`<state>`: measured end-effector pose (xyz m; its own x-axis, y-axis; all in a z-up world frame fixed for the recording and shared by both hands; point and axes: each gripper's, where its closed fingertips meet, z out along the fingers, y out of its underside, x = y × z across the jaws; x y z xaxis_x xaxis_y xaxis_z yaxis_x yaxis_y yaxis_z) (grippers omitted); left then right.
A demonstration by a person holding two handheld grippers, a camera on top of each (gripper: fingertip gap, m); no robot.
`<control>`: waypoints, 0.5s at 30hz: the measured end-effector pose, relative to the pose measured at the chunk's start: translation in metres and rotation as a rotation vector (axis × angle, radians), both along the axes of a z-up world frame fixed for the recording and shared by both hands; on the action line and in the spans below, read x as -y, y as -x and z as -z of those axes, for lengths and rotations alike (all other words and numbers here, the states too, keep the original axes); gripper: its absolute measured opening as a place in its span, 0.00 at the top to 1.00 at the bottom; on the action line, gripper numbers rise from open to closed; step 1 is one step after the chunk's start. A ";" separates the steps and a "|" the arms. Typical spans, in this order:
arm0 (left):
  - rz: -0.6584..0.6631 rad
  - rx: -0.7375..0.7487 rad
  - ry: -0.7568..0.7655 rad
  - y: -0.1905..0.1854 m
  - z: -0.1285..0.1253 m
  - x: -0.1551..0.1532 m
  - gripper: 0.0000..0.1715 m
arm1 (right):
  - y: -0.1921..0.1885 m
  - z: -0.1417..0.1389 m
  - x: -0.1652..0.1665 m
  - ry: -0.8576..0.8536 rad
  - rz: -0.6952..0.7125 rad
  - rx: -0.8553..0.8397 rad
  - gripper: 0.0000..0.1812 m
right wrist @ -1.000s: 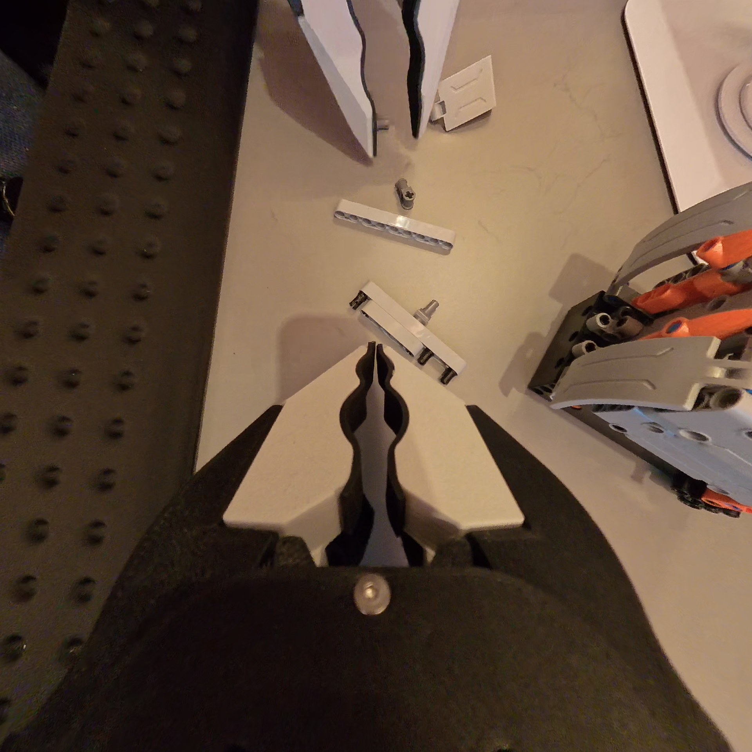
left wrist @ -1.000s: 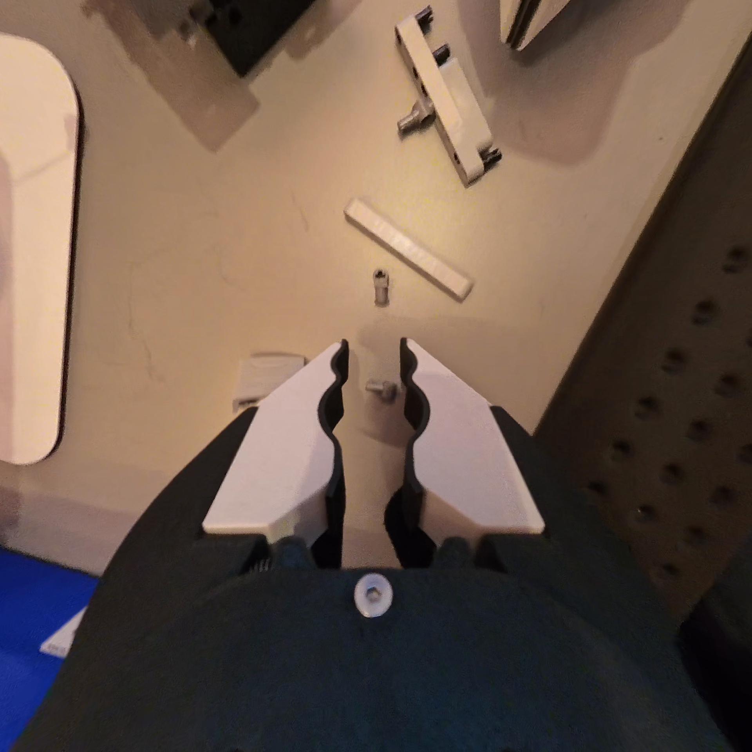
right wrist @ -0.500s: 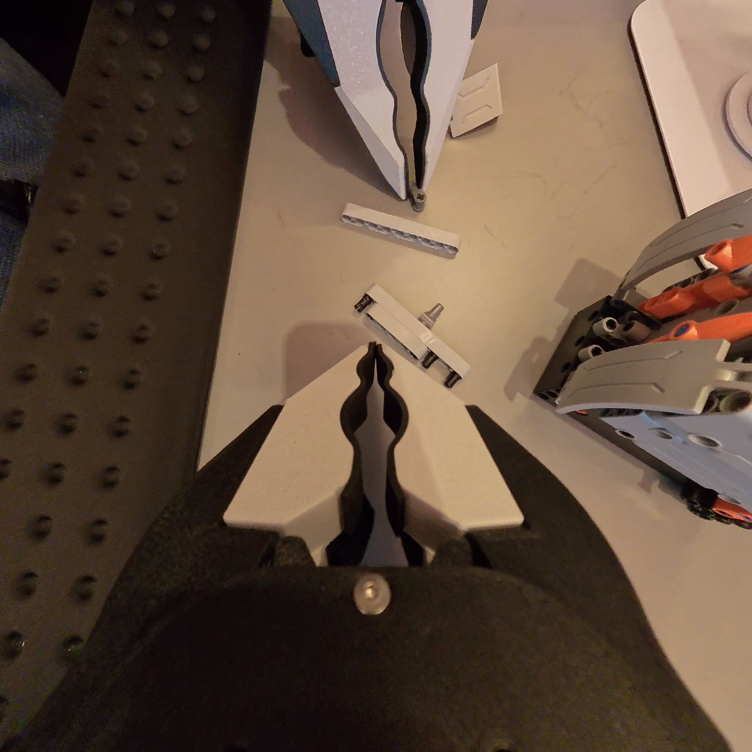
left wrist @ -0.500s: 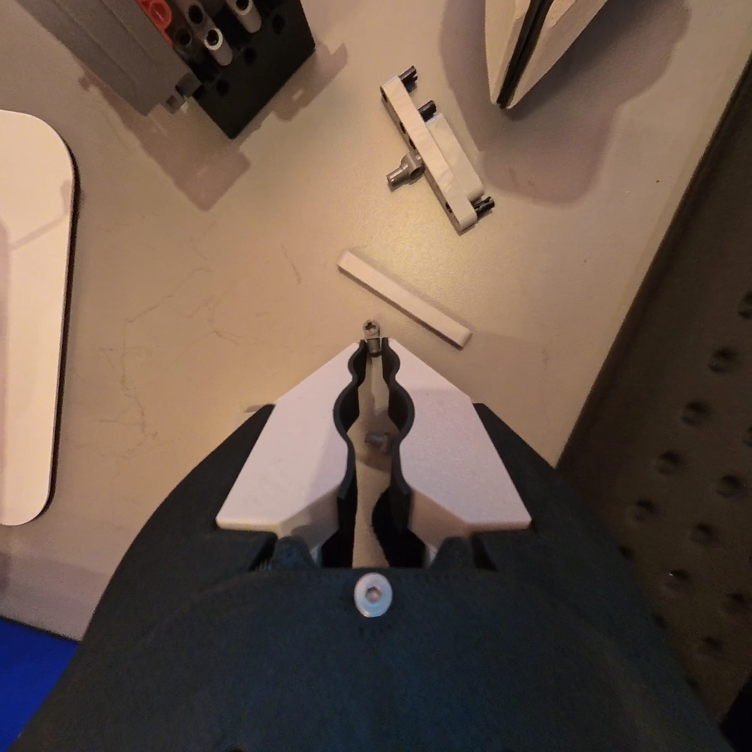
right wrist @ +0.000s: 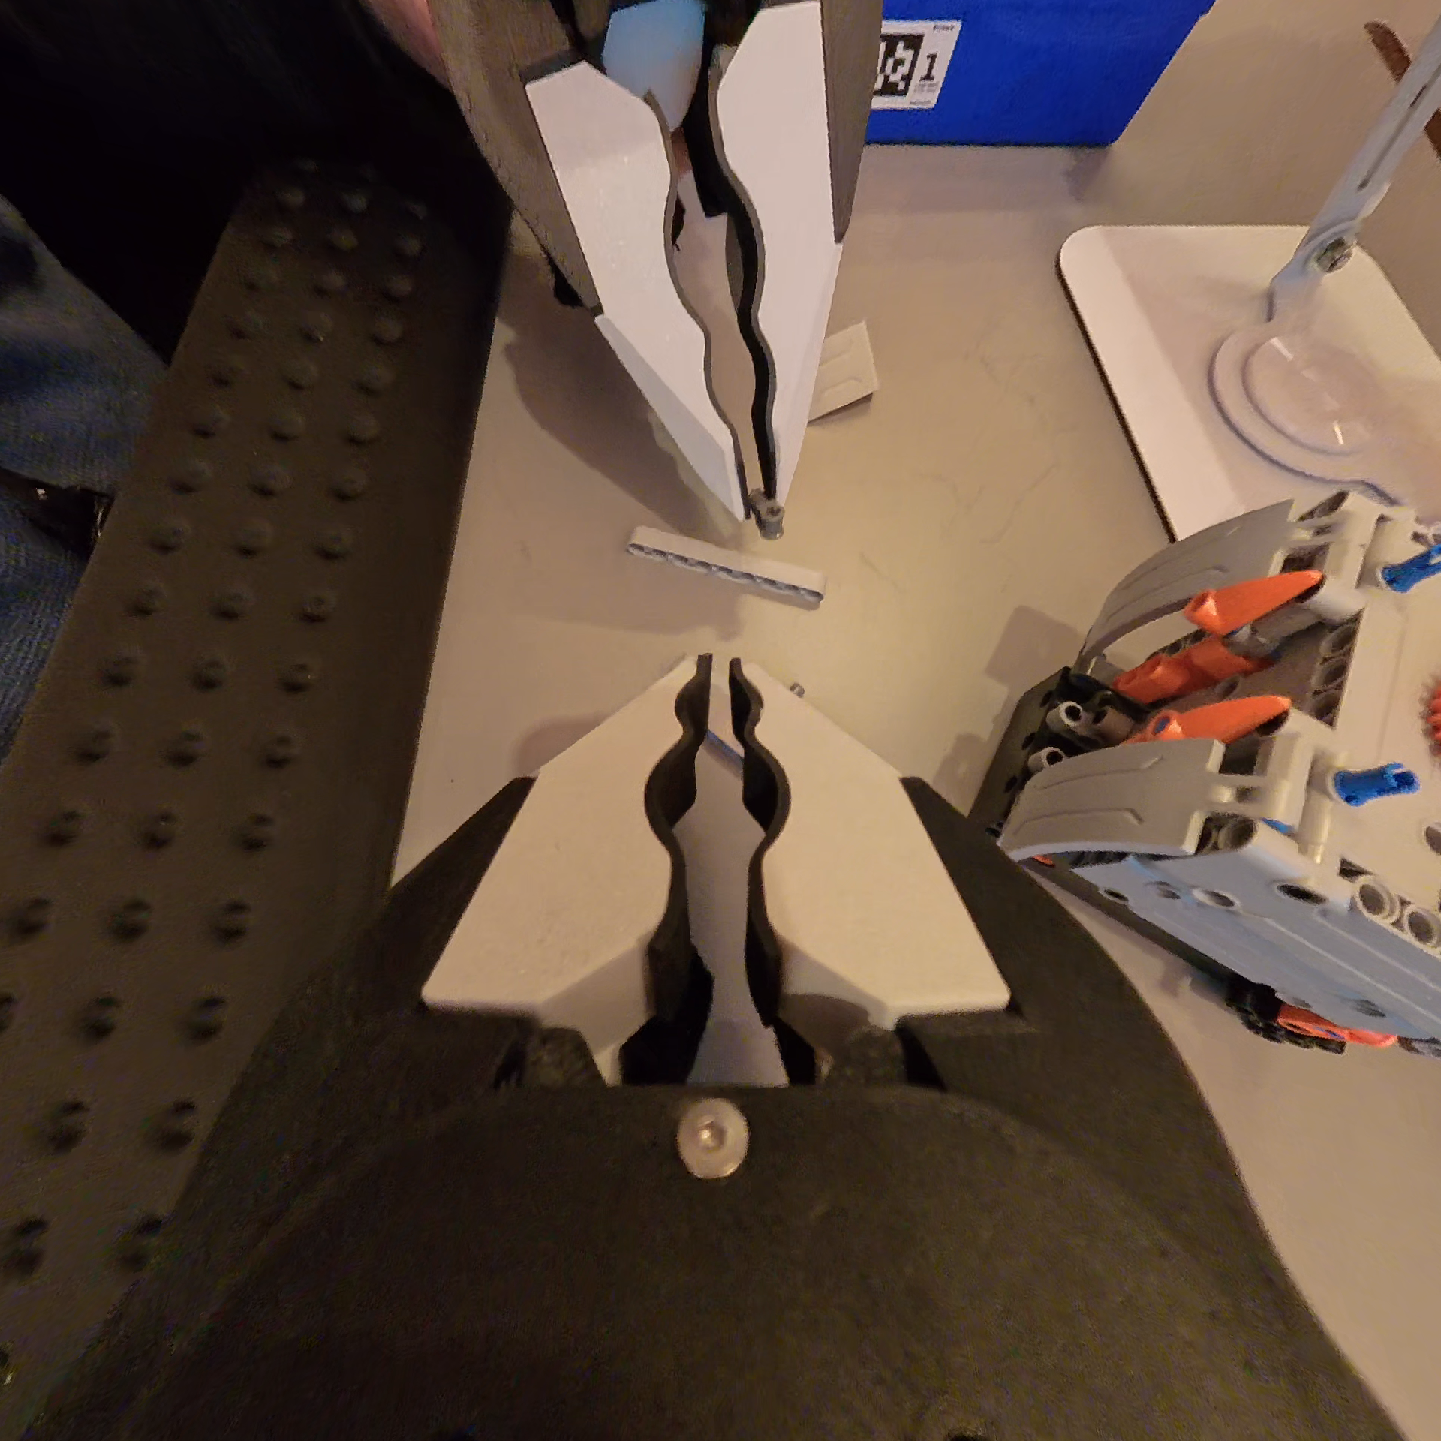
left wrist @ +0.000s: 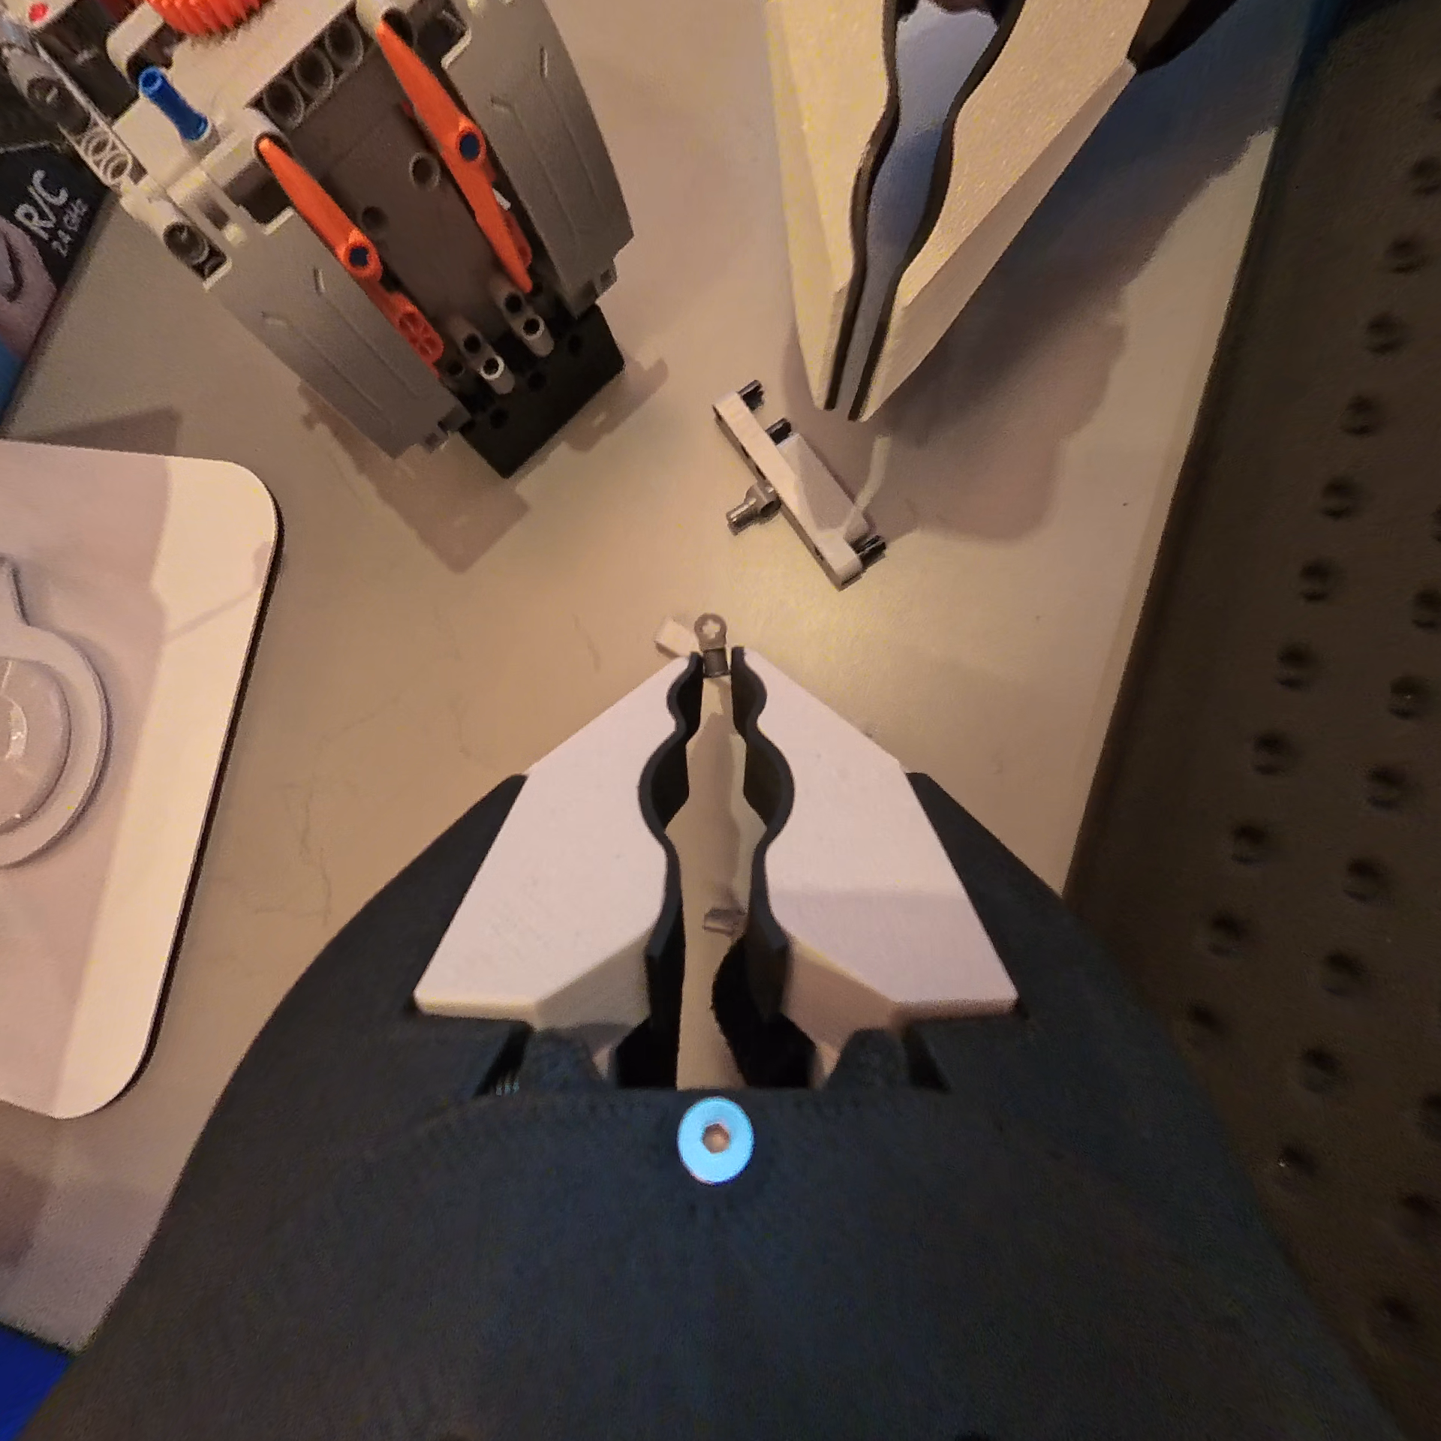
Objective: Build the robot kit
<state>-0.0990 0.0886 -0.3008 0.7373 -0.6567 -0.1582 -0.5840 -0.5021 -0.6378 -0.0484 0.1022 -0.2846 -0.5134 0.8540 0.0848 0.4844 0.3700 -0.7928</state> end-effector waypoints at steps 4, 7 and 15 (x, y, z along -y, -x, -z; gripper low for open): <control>0.020 0.016 -0.021 -0.006 -0.003 0.000 0.97 | 0.005 -0.004 0.003 -0.008 0.004 -0.023 0.98; 0.027 0.022 -0.037 -0.008 -0.005 -0.001 0.97 | 0.007 -0.006 0.005 -0.007 0.006 -0.031 0.98; 0.039 0.025 -0.073 -0.008 -0.013 -0.002 0.97 | 0.011 -0.009 0.005 -0.015 0.021 -0.053 0.97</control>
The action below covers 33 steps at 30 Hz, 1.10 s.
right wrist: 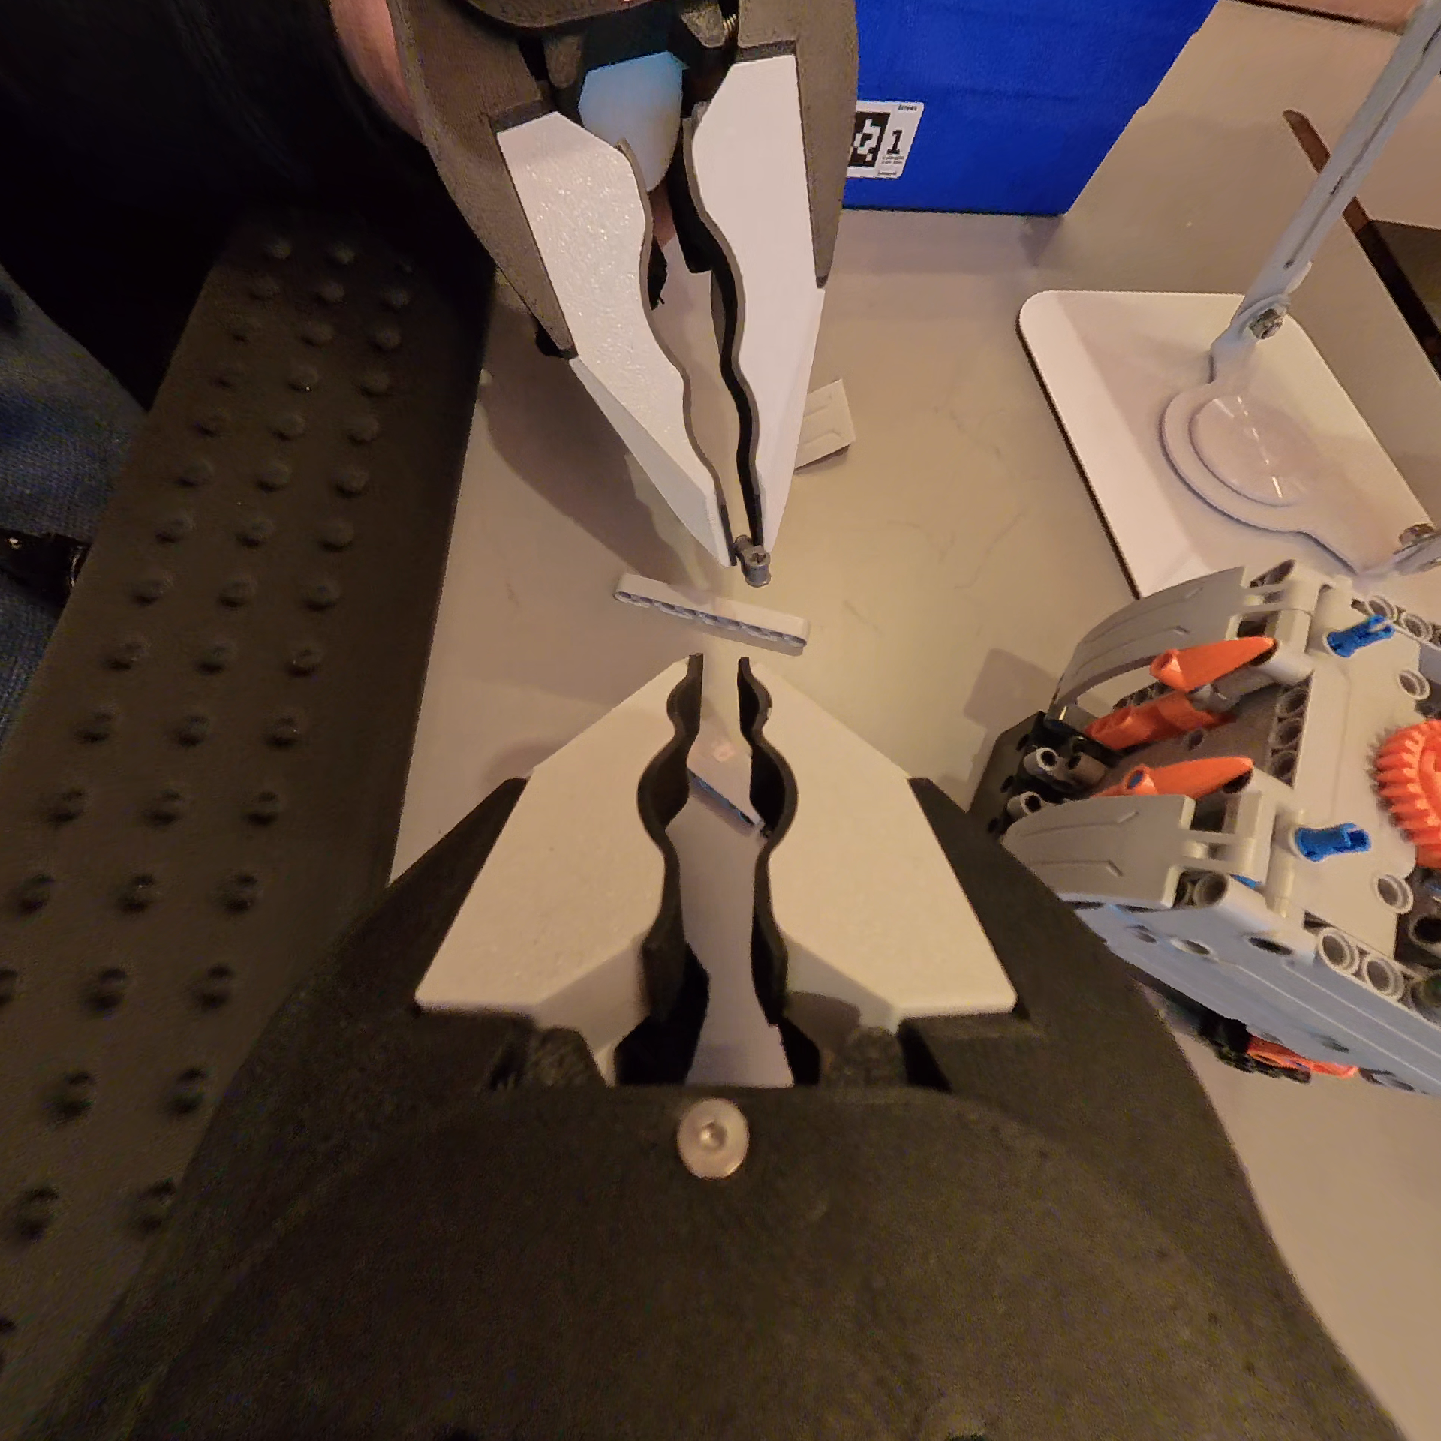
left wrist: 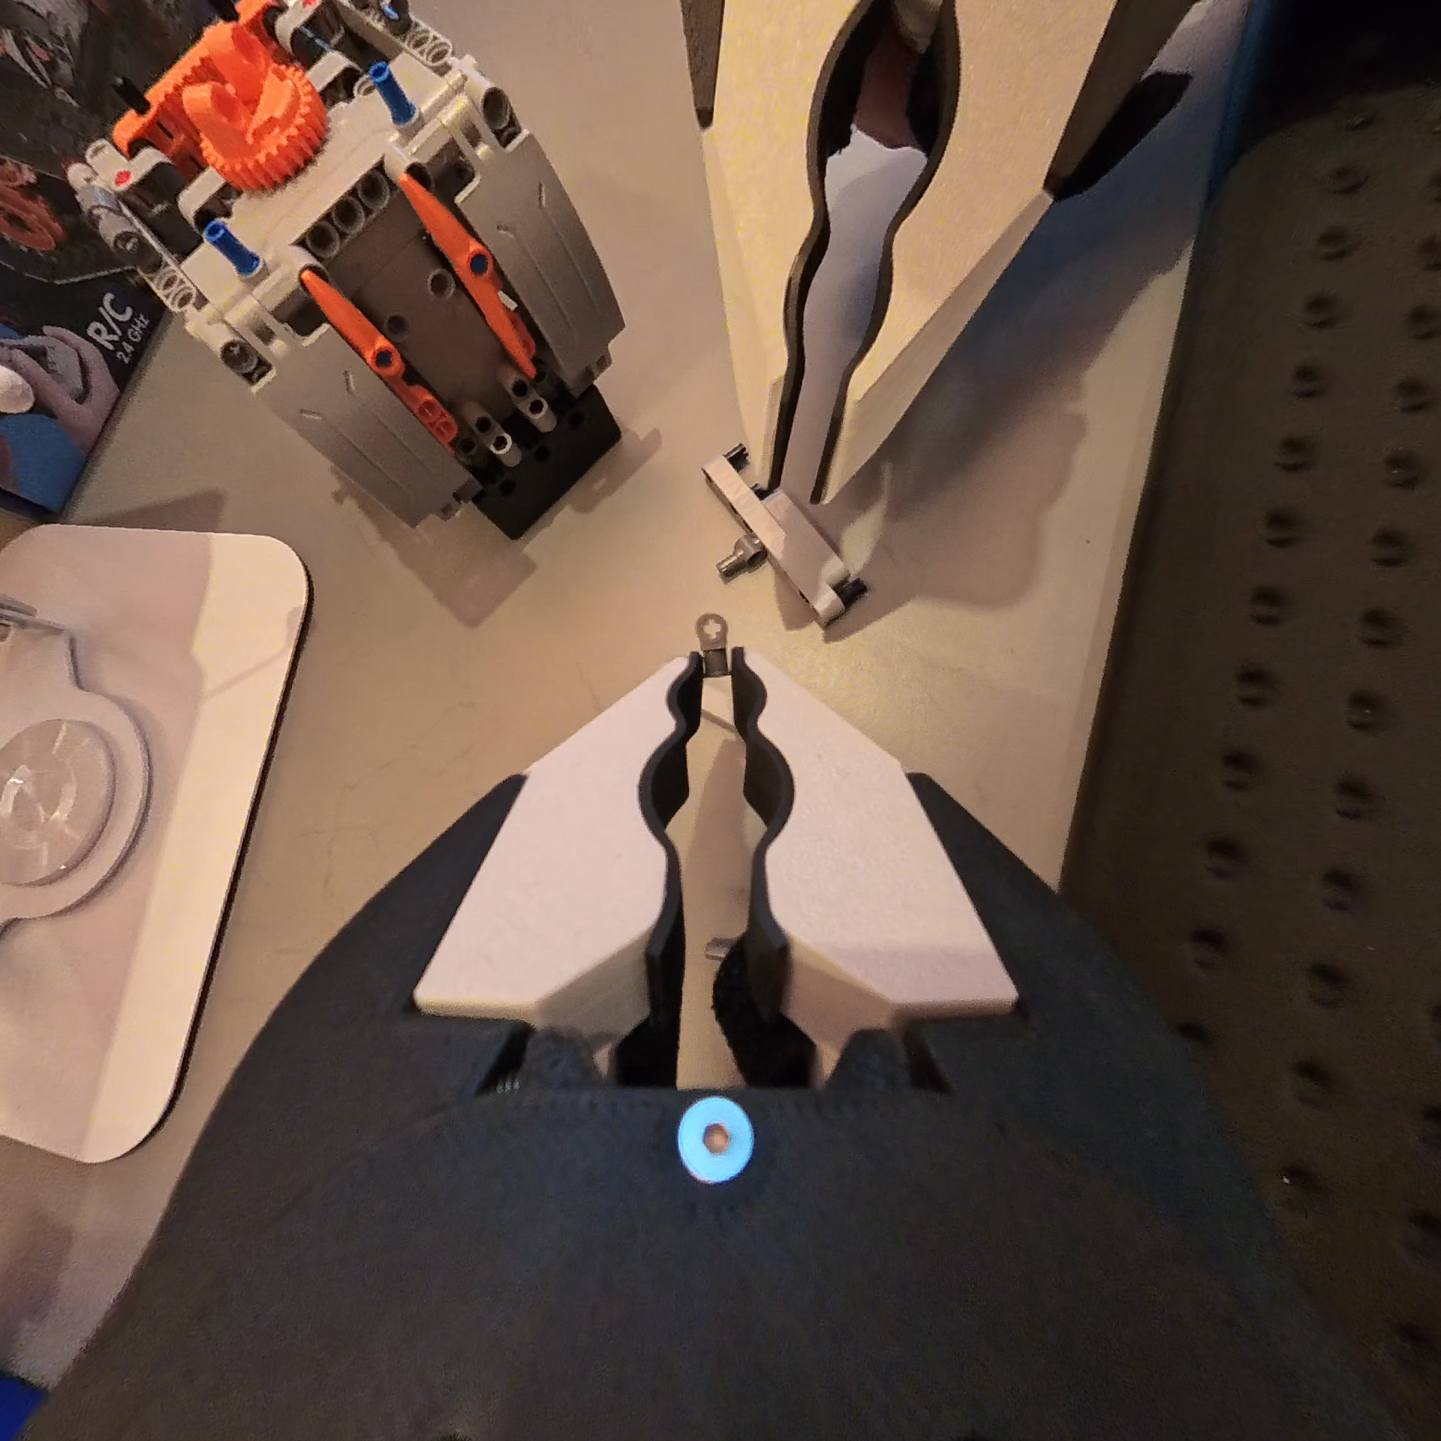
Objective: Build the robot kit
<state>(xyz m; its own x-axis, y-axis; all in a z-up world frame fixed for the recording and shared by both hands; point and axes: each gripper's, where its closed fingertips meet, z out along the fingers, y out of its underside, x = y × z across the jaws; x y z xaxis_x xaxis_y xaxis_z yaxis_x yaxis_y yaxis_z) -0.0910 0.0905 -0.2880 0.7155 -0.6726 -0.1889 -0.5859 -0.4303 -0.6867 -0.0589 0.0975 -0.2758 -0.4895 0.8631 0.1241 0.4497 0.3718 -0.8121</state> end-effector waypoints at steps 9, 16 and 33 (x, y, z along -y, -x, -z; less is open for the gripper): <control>-0.068 -0.050 0.070 0.020 0.003 0.006 0.97 | -0.001 0.002 -0.001 -0.012 0.001 0.003 0.97; -0.080 -0.043 0.276 0.026 0.039 0.020 0.97 | -0.003 0.002 -0.002 -0.009 -0.004 0.007 0.97; -0.191 -0.176 0.409 0.057 0.043 0.064 0.91 | -0.008 -0.006 -0.002 -0.014 -0.007 -0.014 0.98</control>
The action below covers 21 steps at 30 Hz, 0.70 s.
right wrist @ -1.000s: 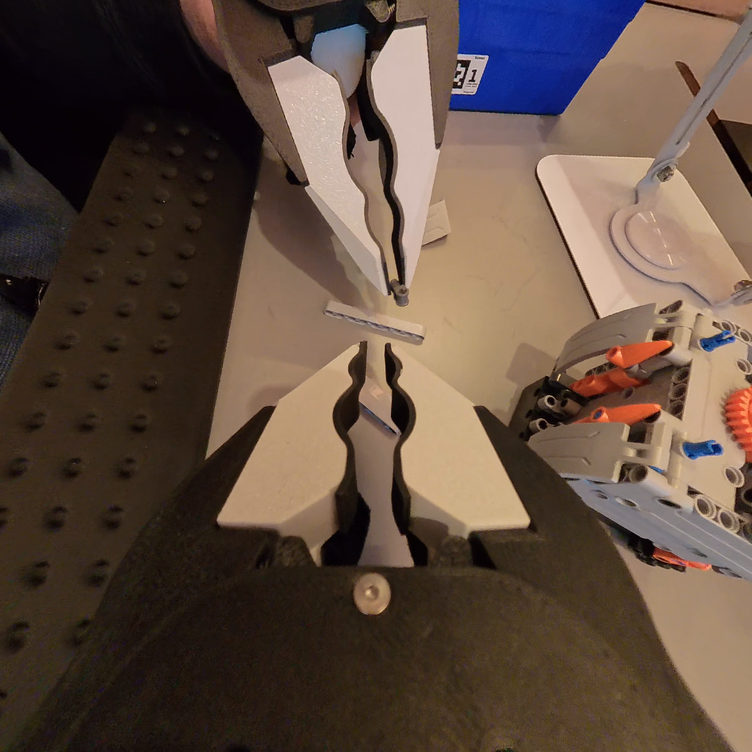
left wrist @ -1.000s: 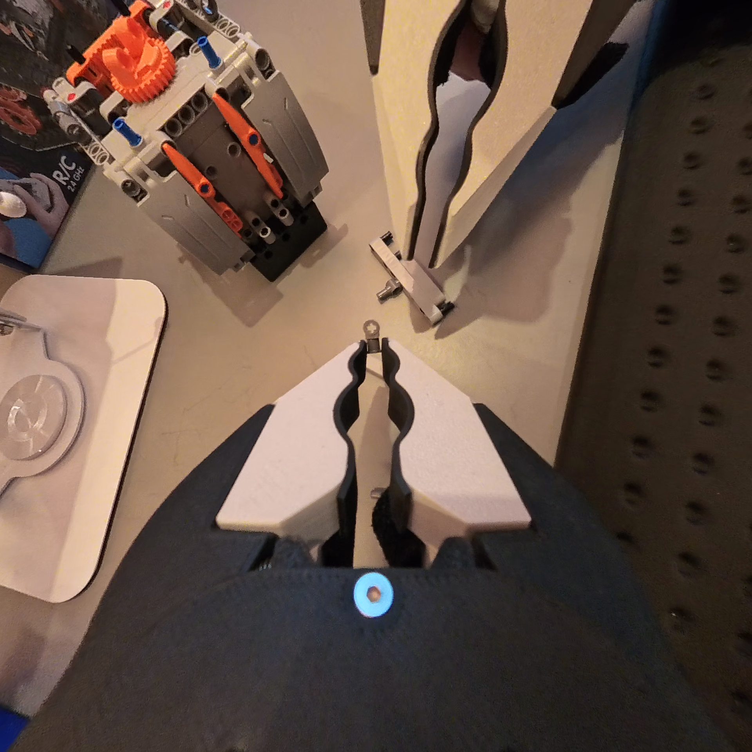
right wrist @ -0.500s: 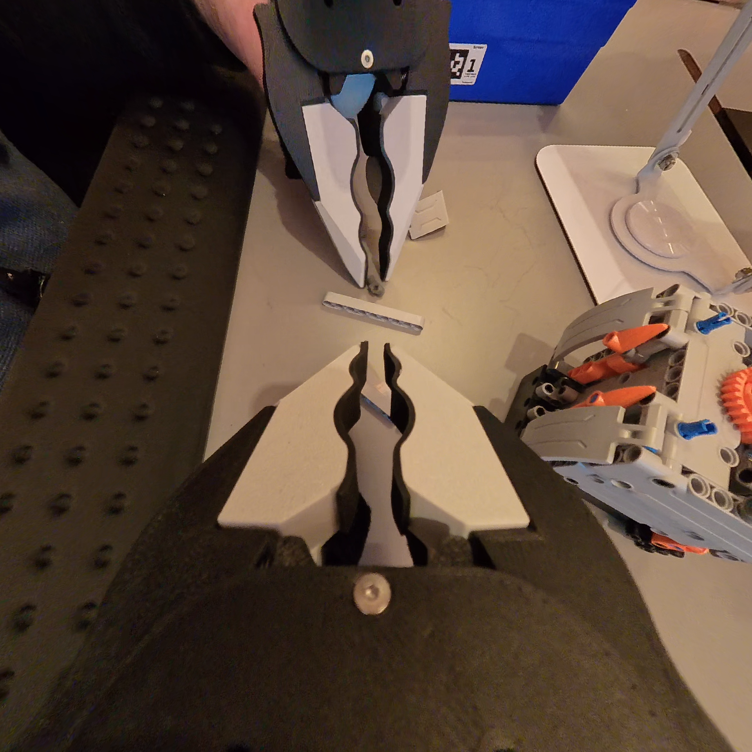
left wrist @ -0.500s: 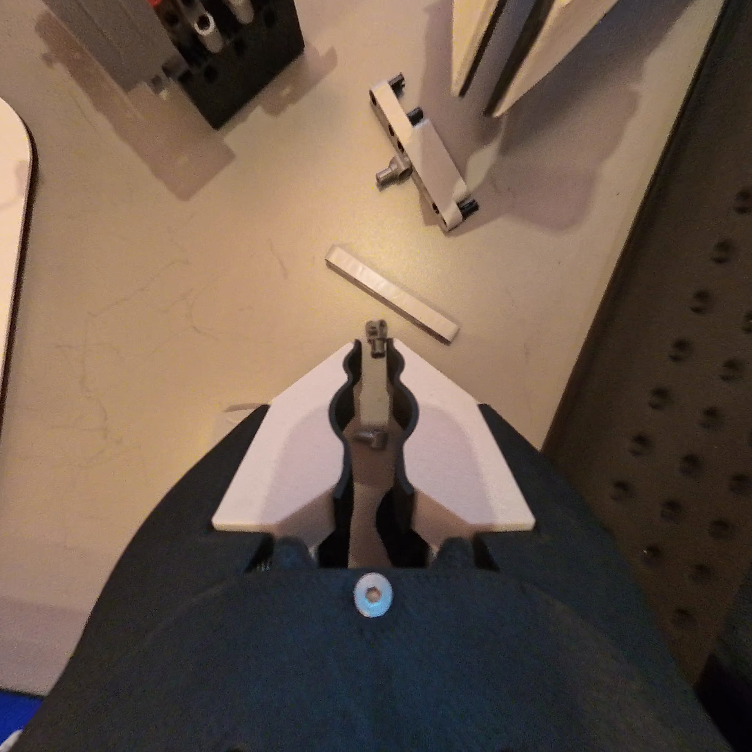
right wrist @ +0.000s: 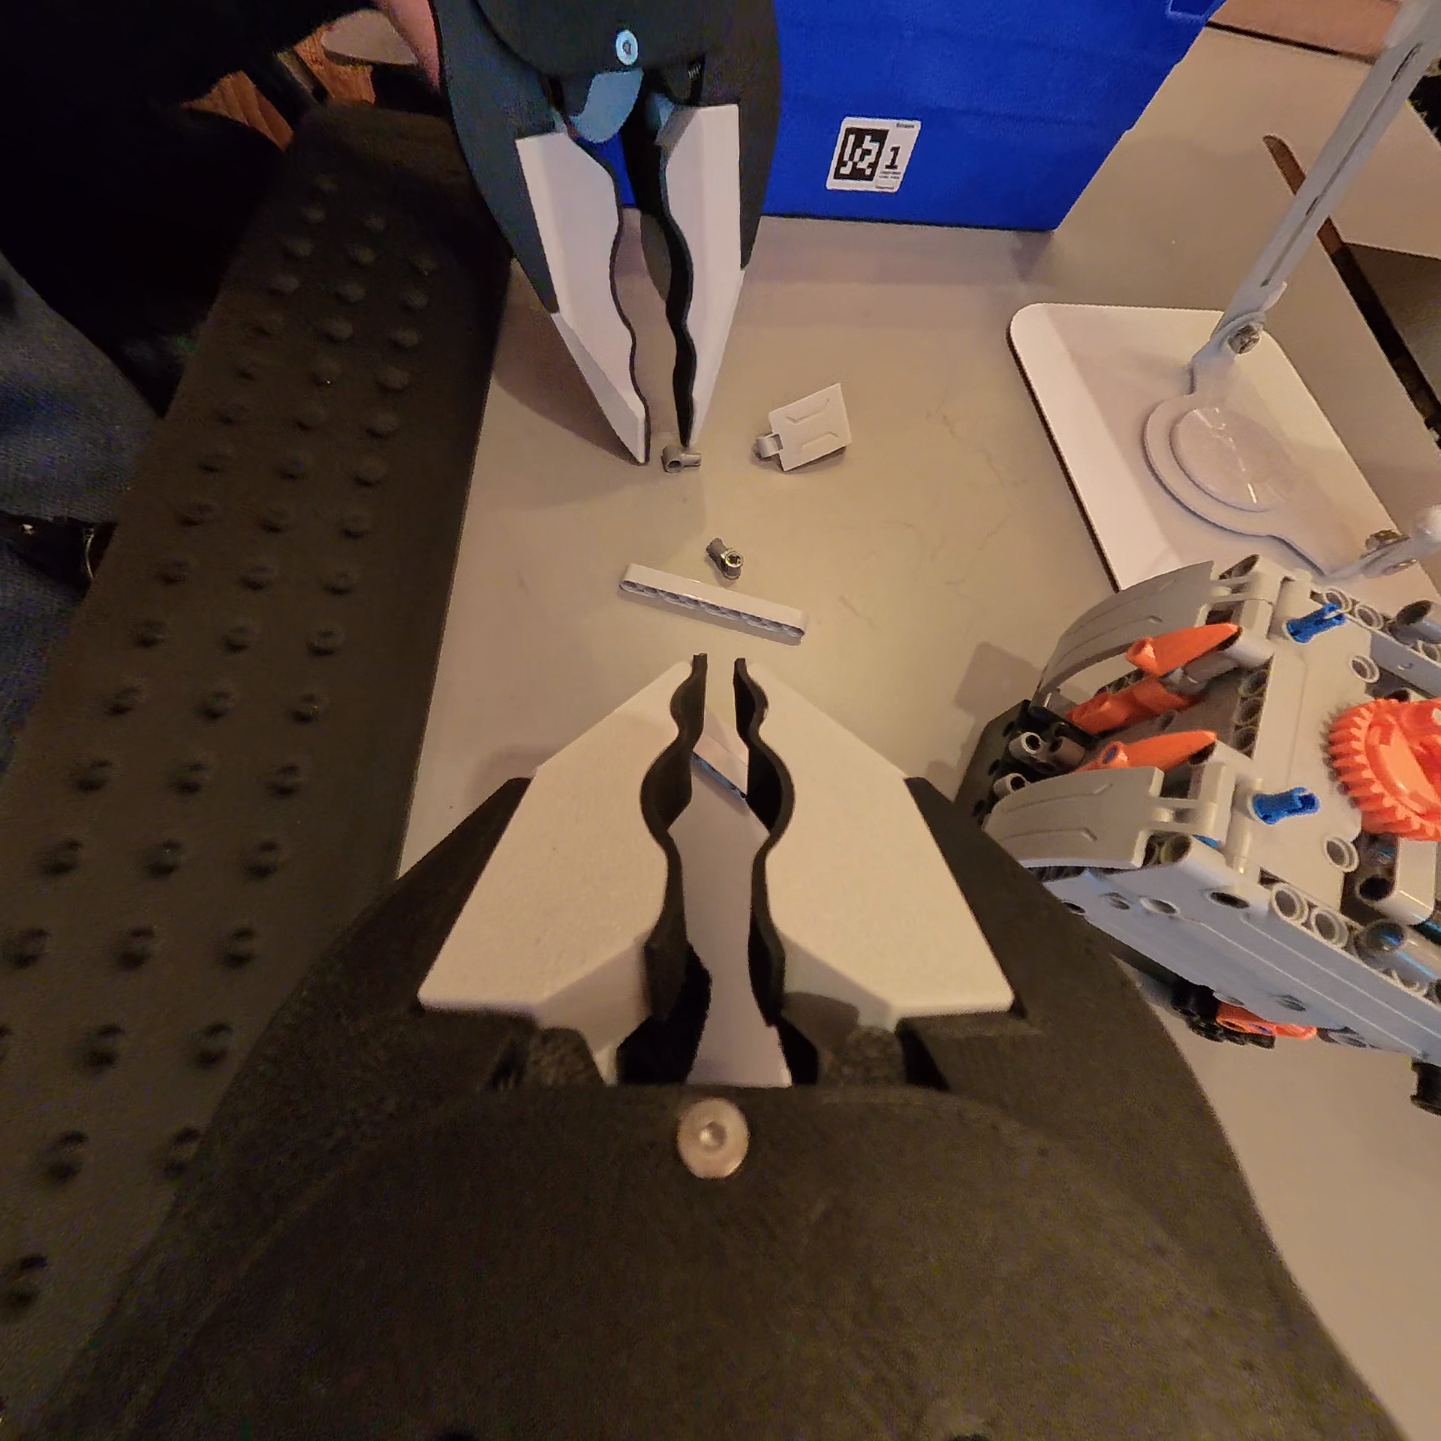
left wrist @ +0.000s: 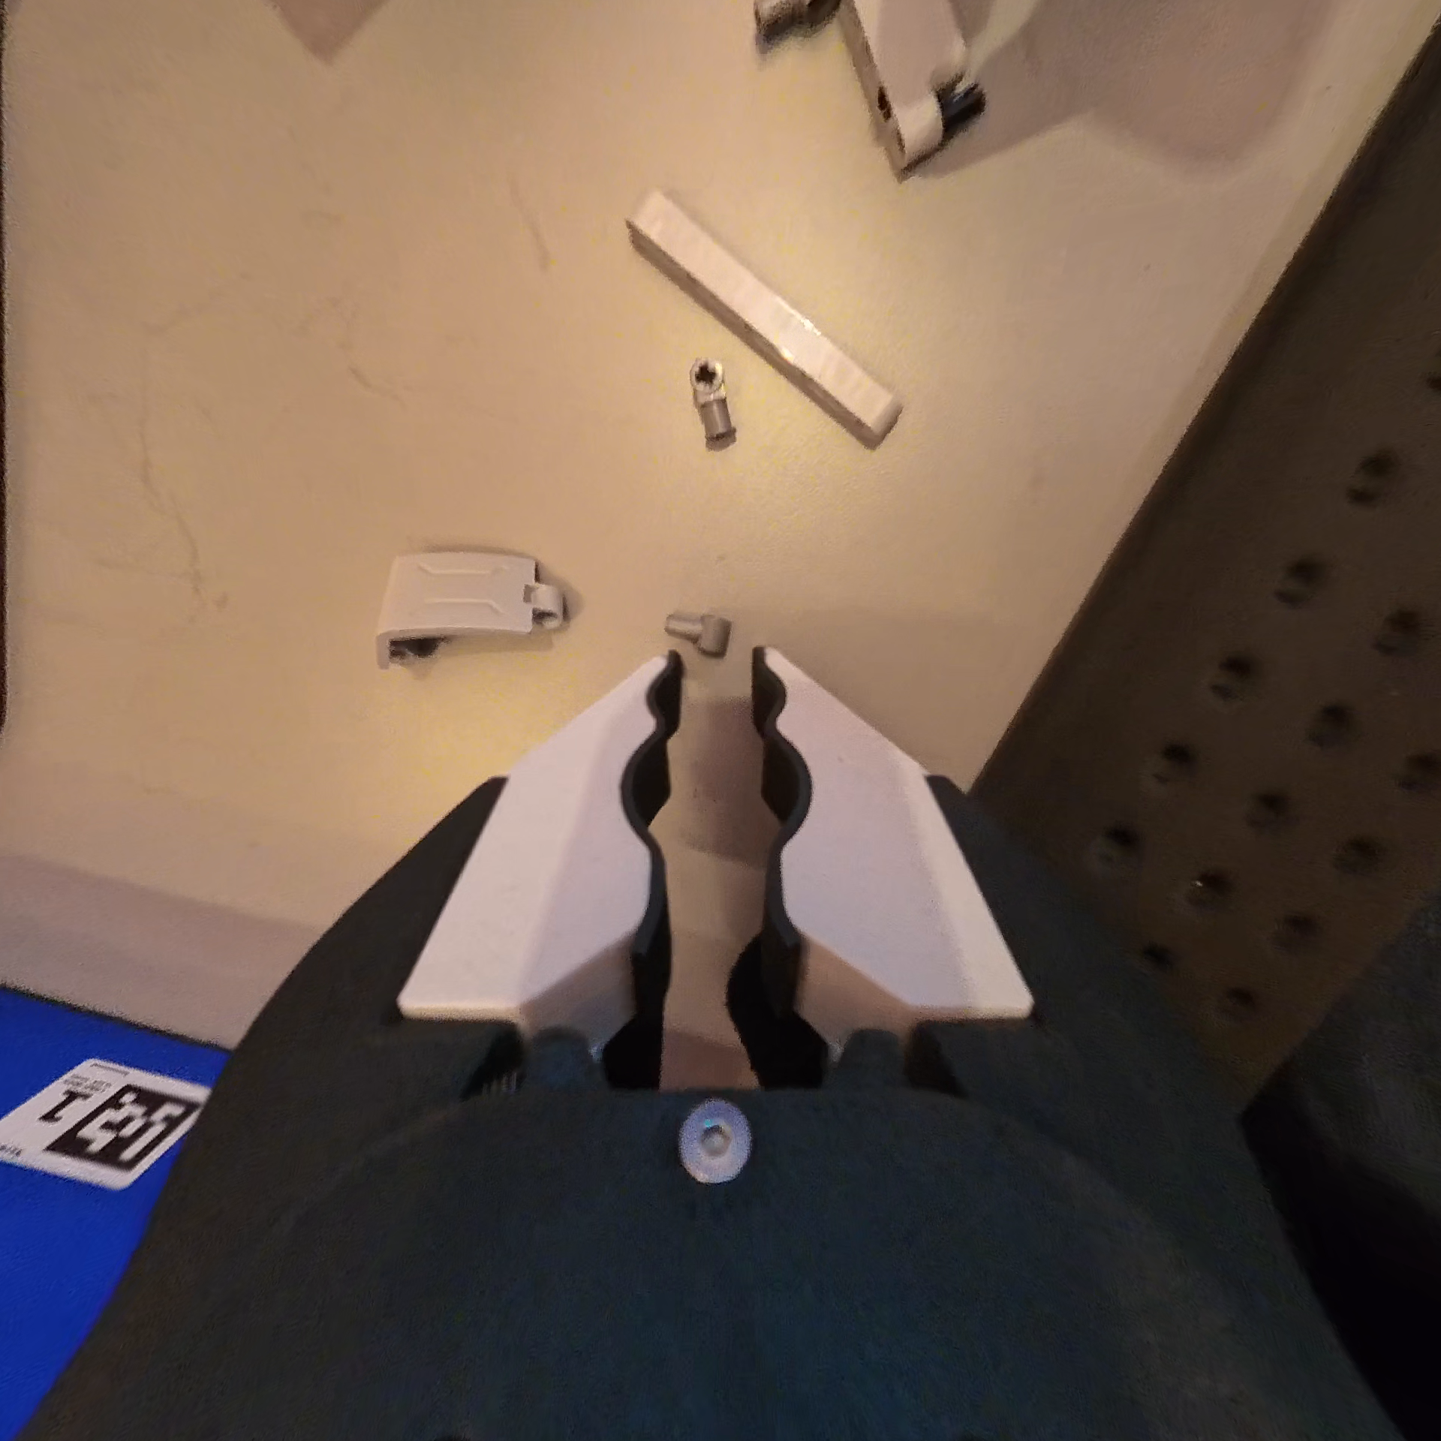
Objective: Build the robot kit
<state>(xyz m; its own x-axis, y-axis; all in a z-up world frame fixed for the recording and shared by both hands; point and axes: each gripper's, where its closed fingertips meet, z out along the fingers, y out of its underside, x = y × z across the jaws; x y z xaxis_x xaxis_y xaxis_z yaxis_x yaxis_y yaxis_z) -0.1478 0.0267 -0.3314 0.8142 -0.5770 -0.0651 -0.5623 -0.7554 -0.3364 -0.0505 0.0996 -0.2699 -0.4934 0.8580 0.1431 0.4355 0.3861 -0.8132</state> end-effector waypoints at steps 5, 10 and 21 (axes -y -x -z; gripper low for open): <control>-0.001 -0.009 -0.039 -0.003 0.001 -0.006 1.00 | 0.000 0.000 -0.001 0.005 0.003 0.001 0.98; -0.003 0.009 -0.066 -0.007 0.001 -0.009 1.00 | -0.001 0.002 -0.001 0.009 0.003 0.014 0.98; -0.017 0.056 -0.096 -0.010 -0.001 -0.021 0.89 | -0.001 0.006 -0.002 0.020 0.003 0.029 0.98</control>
